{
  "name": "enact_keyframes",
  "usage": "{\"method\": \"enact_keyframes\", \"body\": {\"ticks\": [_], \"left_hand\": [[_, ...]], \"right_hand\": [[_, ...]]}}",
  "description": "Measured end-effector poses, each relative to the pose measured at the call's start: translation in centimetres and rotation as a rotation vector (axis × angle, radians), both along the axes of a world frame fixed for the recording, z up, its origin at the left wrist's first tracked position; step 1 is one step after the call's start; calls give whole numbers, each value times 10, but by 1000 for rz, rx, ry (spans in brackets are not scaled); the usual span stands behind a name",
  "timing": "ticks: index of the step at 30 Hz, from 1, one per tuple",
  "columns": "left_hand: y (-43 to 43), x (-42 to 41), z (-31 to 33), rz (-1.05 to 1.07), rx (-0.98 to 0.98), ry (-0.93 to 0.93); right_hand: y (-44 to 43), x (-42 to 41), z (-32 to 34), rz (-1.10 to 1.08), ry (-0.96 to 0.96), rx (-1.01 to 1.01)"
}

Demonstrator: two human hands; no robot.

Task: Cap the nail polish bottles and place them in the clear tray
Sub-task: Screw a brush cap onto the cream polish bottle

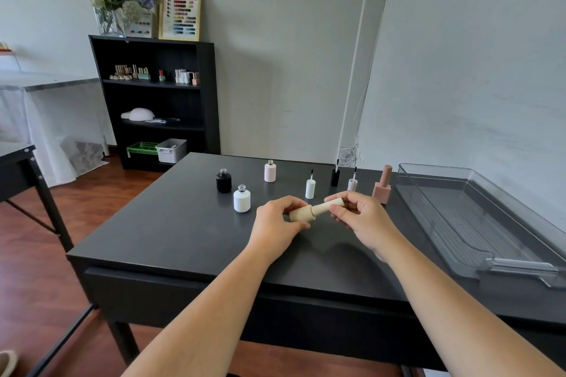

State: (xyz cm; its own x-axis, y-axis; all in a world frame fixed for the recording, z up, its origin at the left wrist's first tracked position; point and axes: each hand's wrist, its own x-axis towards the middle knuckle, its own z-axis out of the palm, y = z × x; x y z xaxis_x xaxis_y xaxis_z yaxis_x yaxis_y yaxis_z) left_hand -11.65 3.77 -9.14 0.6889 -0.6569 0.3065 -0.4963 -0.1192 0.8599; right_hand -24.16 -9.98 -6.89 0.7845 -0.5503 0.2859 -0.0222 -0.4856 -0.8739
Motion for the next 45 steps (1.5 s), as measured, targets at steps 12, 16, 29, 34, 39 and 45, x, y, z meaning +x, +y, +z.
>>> {"method": "enact_keyframes", "body": {"ticks": [12, 16, 29, 34, 39, 45], "left_hand": [[-1, -2, 2, -2, 8, 2], [3, -1, 3, 79, 1, -91], [31, 60, 5, 455, 119, 119], [27, 61, 4, 476, 56, 143], [13, 49, 8, 392, -24, 134], [-4, 32, 7, 256, -93, 131]], "right_hand": [[13, 7, 12, -113, -23, -162], [1, 0, 31, -165, -7, -239], [-37, -7, 38, -247, 28, -319], [-44, -9, 37, -272, 48, -319], [-57, -11, 44, -375, 55, -299], [-73, -12, 39, -450, 107, -277]]}}
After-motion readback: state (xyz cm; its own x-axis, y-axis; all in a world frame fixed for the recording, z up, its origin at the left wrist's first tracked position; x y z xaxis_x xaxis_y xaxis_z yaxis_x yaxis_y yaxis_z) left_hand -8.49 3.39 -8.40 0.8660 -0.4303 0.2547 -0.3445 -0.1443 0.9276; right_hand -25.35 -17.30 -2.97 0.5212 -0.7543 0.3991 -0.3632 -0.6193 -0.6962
